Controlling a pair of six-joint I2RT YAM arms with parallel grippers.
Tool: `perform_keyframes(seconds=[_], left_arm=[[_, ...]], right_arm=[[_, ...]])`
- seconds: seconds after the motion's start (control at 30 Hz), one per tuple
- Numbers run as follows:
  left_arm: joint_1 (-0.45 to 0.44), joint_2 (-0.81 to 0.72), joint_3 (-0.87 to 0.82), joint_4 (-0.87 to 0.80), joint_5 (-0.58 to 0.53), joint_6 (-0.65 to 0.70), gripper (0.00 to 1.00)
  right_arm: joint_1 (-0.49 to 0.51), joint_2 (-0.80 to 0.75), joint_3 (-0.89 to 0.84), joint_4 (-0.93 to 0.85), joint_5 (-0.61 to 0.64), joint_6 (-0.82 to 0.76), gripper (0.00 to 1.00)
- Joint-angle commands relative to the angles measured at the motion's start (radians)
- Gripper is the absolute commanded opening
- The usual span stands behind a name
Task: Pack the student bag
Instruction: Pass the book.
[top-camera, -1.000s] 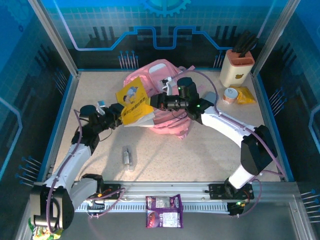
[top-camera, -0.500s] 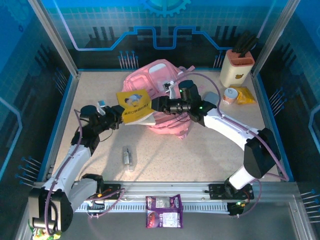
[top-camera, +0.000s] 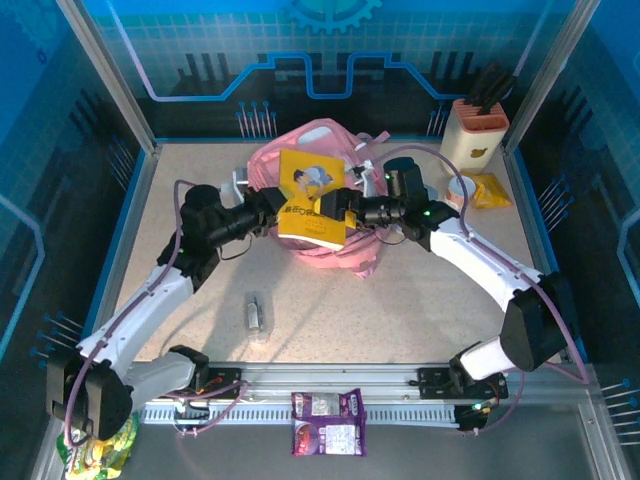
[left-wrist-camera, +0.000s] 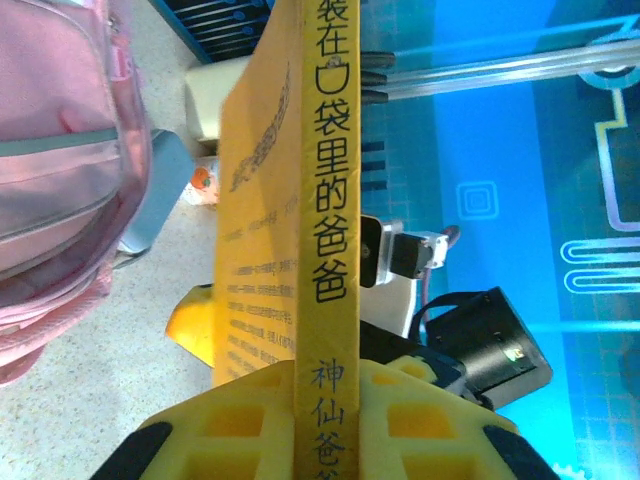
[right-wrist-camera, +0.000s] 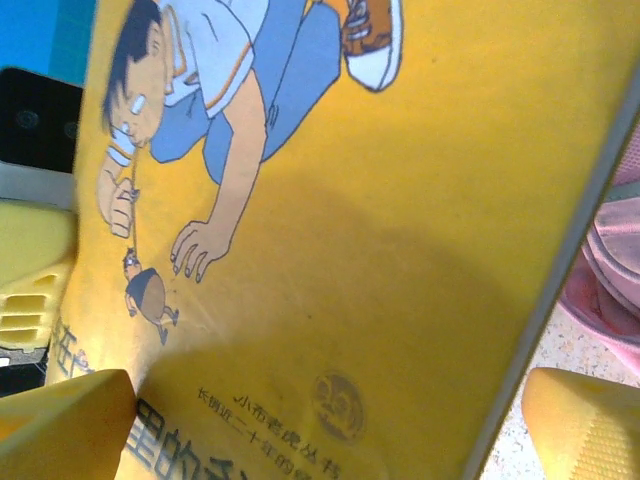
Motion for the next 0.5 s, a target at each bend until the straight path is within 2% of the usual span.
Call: perform_keyframes(seconds=[0.0,0.1,0.23,0.47], left_arm=[[-0.038,0.014,0.078,0.144,0.007,0.037,0.0],[-0.067,0.036,0.089,0.161,-0.025,0.045,0.0],[-0.072,0.059,0.084,0.176,-0.049,0.048,0.0],[-0.072,0.012,0.09,-0.03,-0.153,0.188,0.0]], right_arm=[[-0.027,-0.04,-0.064,0.126,-0.107,0.076,0.95],[-0.033,-0.045,-0.095,0.231,-0.155,0.154,0.93],[-0.056,-0.063,-0.165,0.471,-0.192,0.306,0.86],[-0.081,-0.123,-0.182,0.5,-0.201,0.328,0.74]])
